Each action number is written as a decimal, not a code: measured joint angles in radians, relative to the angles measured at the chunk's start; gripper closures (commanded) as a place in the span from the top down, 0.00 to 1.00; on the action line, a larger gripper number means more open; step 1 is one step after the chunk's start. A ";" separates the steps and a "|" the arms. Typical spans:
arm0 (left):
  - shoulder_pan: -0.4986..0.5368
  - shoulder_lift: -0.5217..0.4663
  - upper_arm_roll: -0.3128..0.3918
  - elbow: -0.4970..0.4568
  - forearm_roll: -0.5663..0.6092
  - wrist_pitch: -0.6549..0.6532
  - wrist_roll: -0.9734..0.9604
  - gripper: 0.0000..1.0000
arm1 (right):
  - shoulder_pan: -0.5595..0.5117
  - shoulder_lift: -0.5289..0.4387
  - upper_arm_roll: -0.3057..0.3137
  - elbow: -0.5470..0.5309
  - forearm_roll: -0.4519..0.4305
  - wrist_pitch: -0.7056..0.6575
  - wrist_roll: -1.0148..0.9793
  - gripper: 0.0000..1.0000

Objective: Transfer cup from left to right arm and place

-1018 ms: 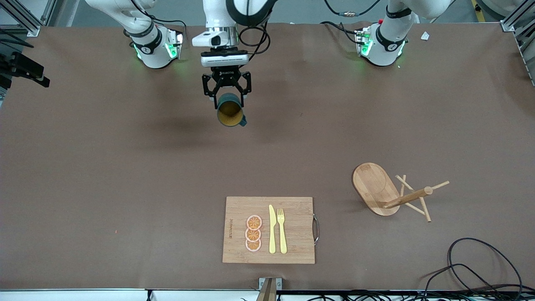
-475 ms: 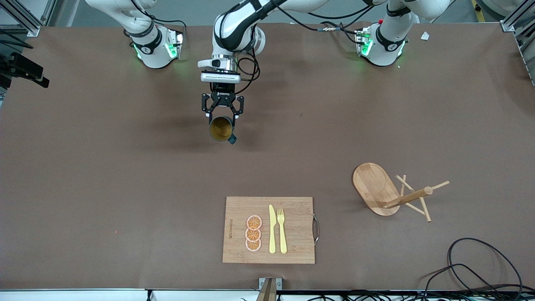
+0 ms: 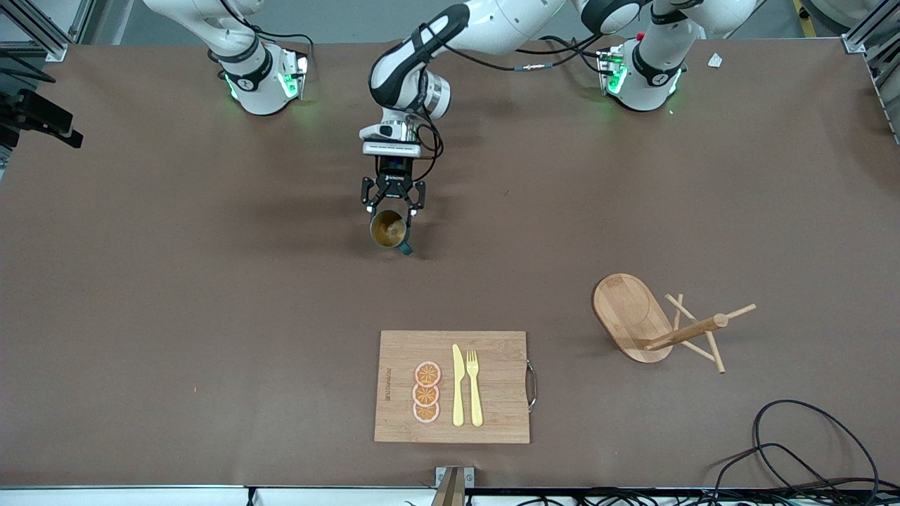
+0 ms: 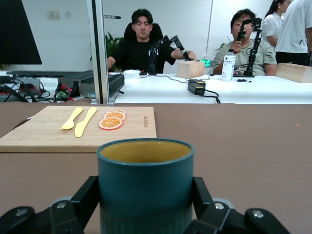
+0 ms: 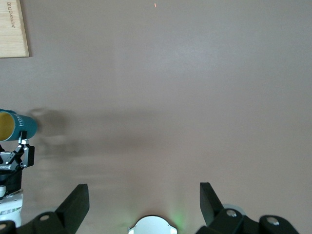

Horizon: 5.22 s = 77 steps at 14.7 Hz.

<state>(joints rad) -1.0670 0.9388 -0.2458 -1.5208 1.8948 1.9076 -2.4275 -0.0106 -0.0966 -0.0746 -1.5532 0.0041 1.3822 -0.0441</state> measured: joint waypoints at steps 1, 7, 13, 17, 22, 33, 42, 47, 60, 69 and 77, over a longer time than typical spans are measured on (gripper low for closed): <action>-0.004 0.018 0.000 0.000 0.029 -0.019 -0.007 0.55 | 0.000 0.000 0.000 0.000 0.000 0.000 0.000 1.00; -0.016 0.089 0.000 0.002 0.122 -0.111 -0.076 0.68 | 0.000 0.010 0.000 0.000 0.000 -0.001 0.001 1.00; -0.028 0.082 -0.034 0.022 -0.102 -0.113 0.024 1.00 | 0.000 0.017 0.000 -0.001 0.000 0.000 0.001 1.00; -0.024 0.024 -0.062 0.060 -0.320 -0.113 0.193 1.00 | -0.014 0.046 -0.004 -0.001 -0.001 0.027 0.001 1.00; 0.026 -0.152 -0.069 0.099 -0.615 -0.056 0.452 1.00 | -0.031 0.123 -0.005 -0.004 -0.002 0.037 0.001 1.00; 0.417 -0.477 -0.071 0.106 -1.235 0.075 1.235 1.00 | 0.009 0.258 0.009 -0.006 -0.030 0.111 0.343 1.00; 0.773 -0.558 -0.071 0.203 -1.601 -0.047 1.623 1.00 | 0.283 0.270 0.022 -0.127 0.061 0.254 1.251 1.00; 0.889 -0.605 -0.073 0.209 -1.685 -0.151 1.709 1.00 | 0.521 0.277 0.026 -0.232 0.063 0.432 1.813 1.00; 1.125 -0.740 0.015 0.210 -1.876 -0.315 2.305 1.00 | 0.758 0.378 0.024 -0.391 0.088 0.794 2.489 1.00; 1.110 -0.837 0.070 0.132 -1.909 -0.351 2.386 1.00 | 0.815 0.464 0.024 -0.412 0.096 0.894 2.554 1.00; 0.989 -0.969 0.177 -0.009 -1.918 -0.348 2.386 1.00 | 0.844 0.508 0.024 -0.421 0.097 0.924 2.554 0.43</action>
<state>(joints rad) -0.0785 -0.0301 -0.0689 -1.5299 -0.0227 1.5598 -0.0411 0.8338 0.4114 -0.0505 -1.9747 0.1013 2.3058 2.5101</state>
